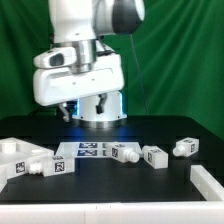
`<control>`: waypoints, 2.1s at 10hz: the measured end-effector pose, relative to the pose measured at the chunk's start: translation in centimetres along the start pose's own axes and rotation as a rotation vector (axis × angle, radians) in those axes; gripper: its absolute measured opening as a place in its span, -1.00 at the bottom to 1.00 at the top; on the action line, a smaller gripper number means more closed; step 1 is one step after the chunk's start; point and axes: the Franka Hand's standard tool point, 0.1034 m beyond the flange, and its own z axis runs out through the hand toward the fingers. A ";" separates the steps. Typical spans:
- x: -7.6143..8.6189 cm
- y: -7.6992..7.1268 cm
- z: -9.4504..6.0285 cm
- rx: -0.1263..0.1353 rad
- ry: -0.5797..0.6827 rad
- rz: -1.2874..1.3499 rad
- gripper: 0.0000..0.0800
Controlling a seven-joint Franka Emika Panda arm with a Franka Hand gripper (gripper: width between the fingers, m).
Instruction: Assemble one leg
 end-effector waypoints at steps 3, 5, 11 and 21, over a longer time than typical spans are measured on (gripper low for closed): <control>-0.2 -0.2 0.5 0.006 -0.010 0.005 0.62; -2.7 2.1 0.8 -0.010 -0.043 -0.098 0.62; -8.8 9.0 1.9 -0.054 -0.057 -0.247 0.62; -7.8 11.0 6.8 -0.062 -0.125 -0.178 0.62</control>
Offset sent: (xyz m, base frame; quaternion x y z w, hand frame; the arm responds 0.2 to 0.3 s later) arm 0.0000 0.0000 0.0000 0.0000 0.0000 0.0000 1.0000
